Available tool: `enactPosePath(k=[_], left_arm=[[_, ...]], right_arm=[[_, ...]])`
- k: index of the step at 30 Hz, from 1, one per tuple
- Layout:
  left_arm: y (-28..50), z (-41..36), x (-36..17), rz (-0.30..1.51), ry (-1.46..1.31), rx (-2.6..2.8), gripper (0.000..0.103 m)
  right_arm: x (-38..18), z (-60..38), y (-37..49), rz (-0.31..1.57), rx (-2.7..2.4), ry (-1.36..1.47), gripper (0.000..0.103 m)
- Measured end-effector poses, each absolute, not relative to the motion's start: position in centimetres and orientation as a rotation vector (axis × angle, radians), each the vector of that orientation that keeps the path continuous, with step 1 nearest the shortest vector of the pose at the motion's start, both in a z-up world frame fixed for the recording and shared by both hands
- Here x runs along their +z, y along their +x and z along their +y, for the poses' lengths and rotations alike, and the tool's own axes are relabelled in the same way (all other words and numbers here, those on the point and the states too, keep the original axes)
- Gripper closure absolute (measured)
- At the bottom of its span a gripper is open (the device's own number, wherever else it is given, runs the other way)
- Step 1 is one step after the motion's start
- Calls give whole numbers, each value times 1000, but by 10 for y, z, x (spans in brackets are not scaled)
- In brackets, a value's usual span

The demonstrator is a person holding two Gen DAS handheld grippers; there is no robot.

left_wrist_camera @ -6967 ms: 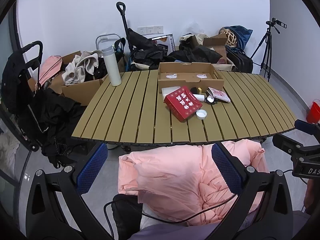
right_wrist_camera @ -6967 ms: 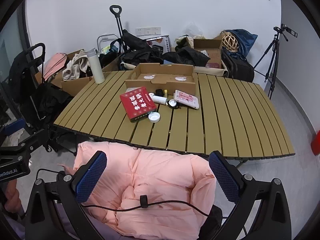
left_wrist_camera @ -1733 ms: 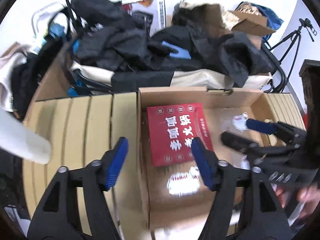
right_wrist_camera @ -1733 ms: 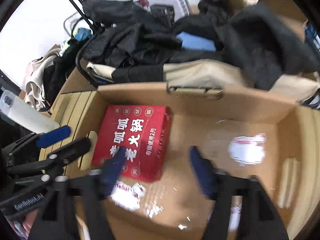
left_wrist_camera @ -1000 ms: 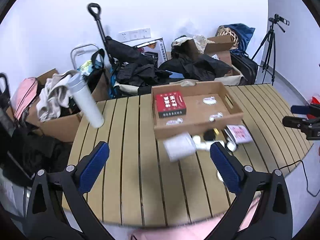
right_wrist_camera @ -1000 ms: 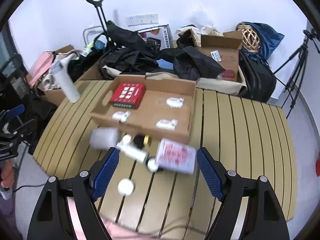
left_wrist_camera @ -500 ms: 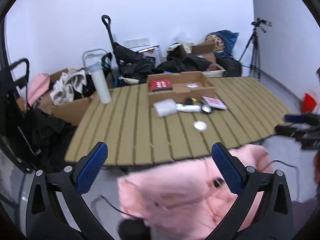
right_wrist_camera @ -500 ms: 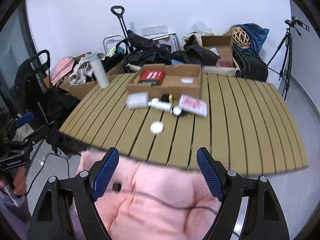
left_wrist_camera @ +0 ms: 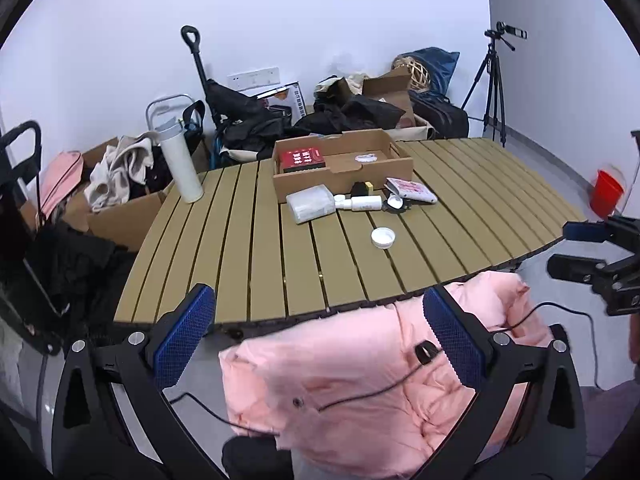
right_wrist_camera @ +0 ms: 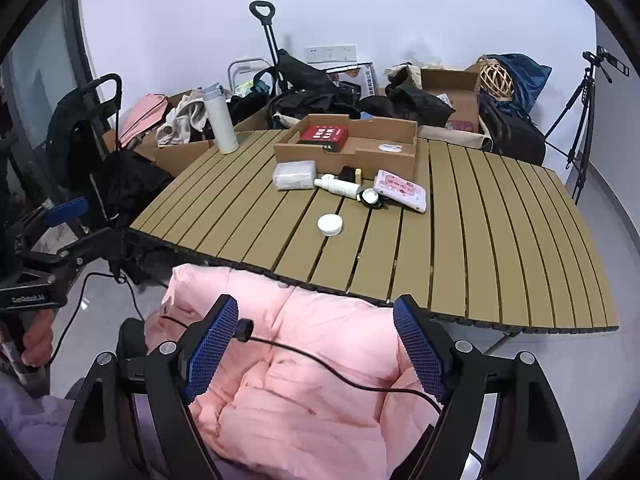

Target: Organize objects

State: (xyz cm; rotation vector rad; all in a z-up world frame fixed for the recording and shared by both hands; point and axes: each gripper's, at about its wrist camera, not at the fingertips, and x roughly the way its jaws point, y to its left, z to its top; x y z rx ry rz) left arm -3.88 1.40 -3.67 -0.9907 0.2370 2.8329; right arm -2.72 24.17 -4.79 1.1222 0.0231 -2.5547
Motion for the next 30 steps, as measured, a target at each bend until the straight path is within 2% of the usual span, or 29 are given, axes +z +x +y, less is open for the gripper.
enactPosePath(k=[9,11,13,18,19,22,24,30], left_arm=[[-144,43,-83,149,-1089,2680,2],[-176,58,-103,151,-1154,2602,3],[-201,72,-122,156,-1205,2526,8],[-266,92,-178,54,-1393,2423,48],[-277,94,-186,24,-1420,2416,51],[-296,96,-203,-14,-1464,2399,61],[-300,99,-210,0,-1489,2379,77],[-299,101,-213,55,-1474,2410,100]], right_arm=[[-90,256,-105,-65,-2574,1199,21],[-103,256,-128,-49,-2576,1224,28],[-115,257,-153,-40,-2585,1255,42],[-147,266,-225,-235,-2498,1319,62],[-155,265,-241,-263,-2481,1330,68],[-174,259,-278,-300,-2464,1353,76],[-182,255,-296,-326,-2457,1337,80],[-204,243,-334,-332,-2473,1348,88]])
